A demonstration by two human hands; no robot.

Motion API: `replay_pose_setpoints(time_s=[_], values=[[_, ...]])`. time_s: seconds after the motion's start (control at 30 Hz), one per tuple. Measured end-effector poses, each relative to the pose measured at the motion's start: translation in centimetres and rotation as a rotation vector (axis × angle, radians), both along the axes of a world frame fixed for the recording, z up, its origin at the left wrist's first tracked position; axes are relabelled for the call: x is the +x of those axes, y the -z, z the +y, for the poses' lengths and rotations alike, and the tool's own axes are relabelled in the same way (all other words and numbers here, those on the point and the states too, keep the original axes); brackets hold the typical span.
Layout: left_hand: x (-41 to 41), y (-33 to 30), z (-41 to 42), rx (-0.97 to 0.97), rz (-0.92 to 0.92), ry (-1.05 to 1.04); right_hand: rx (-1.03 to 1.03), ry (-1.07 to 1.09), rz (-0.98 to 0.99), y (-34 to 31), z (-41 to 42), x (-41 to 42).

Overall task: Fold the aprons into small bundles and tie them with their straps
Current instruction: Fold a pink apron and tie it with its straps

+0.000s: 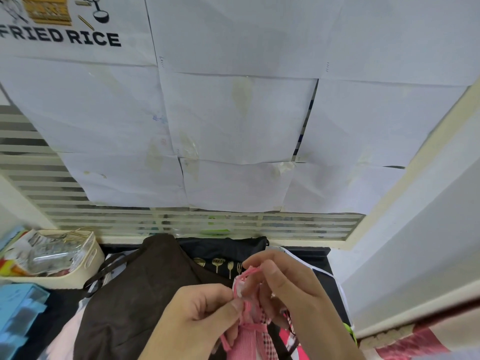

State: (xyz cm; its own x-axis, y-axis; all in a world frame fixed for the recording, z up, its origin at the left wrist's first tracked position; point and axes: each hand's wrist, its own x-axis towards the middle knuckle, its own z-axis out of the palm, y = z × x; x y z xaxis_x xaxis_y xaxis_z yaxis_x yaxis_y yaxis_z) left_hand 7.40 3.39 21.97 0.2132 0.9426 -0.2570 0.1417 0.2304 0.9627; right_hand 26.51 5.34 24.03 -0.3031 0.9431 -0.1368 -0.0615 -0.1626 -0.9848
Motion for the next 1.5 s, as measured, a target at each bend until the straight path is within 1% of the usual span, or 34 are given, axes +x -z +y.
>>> replay_pose_setpoints(time_s=[0.03,0.07,0.13,0.2,0.3,0.43,0.53,0.63,0.7,0.83,0.97,1.07,1.2,1.3,1.4,1.5], values=[[-1.2,0.2,-0.1,-0.008,0.032,-0.005,0.011,-0.036,-0.022,0.1,-0.2,0.1],[-0.5,0.6,0.3,0.013,0.001,-0.01,0.048,-0.056,-0.094,0.2,-0.3,0.1],[-0.3,0.2,0.4,0.039,0.017,-0.012,0.149,-0.037,-0.28,0.8,-0.4,0.0],[0.1,0.6,0.3,0.02,-0.013,-0.034,0.175,0.002,-0.356,1.3,-0.4,-0.3],[0.2,0.1,0.4,0.0,0.017,-0.043,0.156,0.04,-0.334,1.6,-0.5,-0.5],[0.4,-0.2,0.3,0.011,0.02,-0.067,0.122,0.04,-0.199,1.8,-0.6,-0.4],[0.1,0.1,0.6,0.009,-0.022,-0.082,0.079,0.01,-0.092,2.1,-0.6,-0.1],[-0.3,0.4,0.7,-0.009,-0.053,-0.068,0.066,0.019,-0.042,2.3,-0.7,0.0],[-0.2,0.6,0.7,-0.015,-0.078,-0.076,0.099,0.035,-0.104,2.4,-0.8,-0.1],[0.2,0.8,0.7,0.024,-0.068,-0.077,0.27,0.009,-0.428,2.2,-0.9,-0.3],[0.4,0.6,0.6,0.056,-0.045,-0.071,0.426,-0.035,-0.592,1.7,-0.8,-0.5],[0.1,0.5,0.6,0.069,-0.046,-0.05,0.433,-0.02,-0.62,1.7,-0.3,-0.4],[0.0,0.4,0.6,0.06,-0.04,-0.063,0.4,-0.041,-0.593,1.7,-0.3,-0.4],[0.2,0.2,0.5,0.048,0.013,-0.102,0.433,-0.029,-0.589,1.7,-0.4,-0.5],[0.1,0.4,0.3,0.021,0.023,-0.152,0.482,-0.052,-0.644,1.9,-0.4,-0.4],[0.4,0.8,0.3,-0.01,0.057,-0.141,0.506,-0.068,-0.693,1.7,-0.4,-0.3]])
